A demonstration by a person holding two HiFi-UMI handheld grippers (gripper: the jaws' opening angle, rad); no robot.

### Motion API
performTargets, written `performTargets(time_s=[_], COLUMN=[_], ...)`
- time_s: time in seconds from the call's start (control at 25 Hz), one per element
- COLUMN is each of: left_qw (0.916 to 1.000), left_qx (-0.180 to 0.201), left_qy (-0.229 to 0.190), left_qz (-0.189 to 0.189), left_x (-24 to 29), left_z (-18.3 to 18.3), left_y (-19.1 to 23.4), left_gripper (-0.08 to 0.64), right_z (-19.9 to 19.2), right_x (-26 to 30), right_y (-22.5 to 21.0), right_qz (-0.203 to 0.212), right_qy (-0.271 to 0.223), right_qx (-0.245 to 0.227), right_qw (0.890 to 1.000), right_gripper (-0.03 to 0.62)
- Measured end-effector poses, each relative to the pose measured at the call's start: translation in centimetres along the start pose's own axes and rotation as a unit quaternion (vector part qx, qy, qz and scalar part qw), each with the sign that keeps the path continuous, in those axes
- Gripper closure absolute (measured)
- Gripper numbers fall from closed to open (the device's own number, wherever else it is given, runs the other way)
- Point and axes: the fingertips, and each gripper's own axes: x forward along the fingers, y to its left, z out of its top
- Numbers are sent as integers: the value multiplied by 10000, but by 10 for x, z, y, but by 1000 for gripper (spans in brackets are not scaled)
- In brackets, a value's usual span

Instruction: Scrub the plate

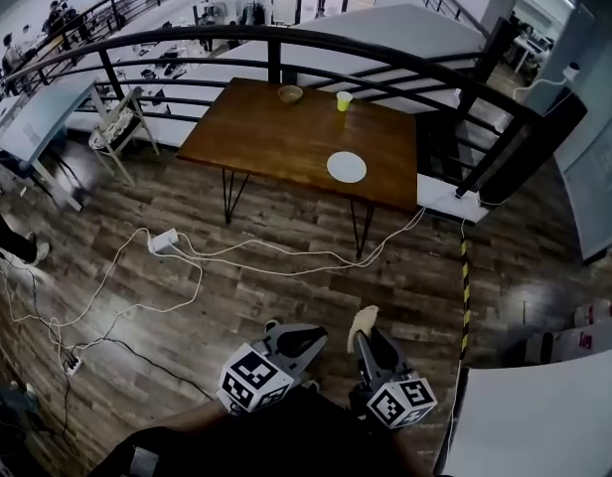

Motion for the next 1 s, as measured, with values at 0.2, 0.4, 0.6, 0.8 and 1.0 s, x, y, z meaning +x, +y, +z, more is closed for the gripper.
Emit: performTargets(time_s=[0.2, 0.4, 0.6, 0.8, 1.0], left_qw=[9995, 9987, 9964, 9956, 9955], left_qx=[-7, -97, -186, -289, -380], left_qy=[-58, -164, -11, 13, -75], left_qz=[-308, -479, -824, -892, -869], left_x=[29, 44, 54, 59, 61], left_z=[32, 71, 85, 99, 111], left_y=[51, 127, 188, 242, 275], left_gripper=[526, 526, 526, 526, 526], right_z=[26, 50, 55, 63, 69], right_x=[54, 129, 196, 243, 266], right_y=[-23, -23, -22, -25, -25], right_qz=[-326, -556, -774, -893, -977], right_qy=[-27, 91, 283, 462, 610], right_qx=[24, -205, -179, -169, -256], right_qw=[9995, 9982, 9964, 9948, 9930], right_gripper=[472, 472, 472, 472, 472])
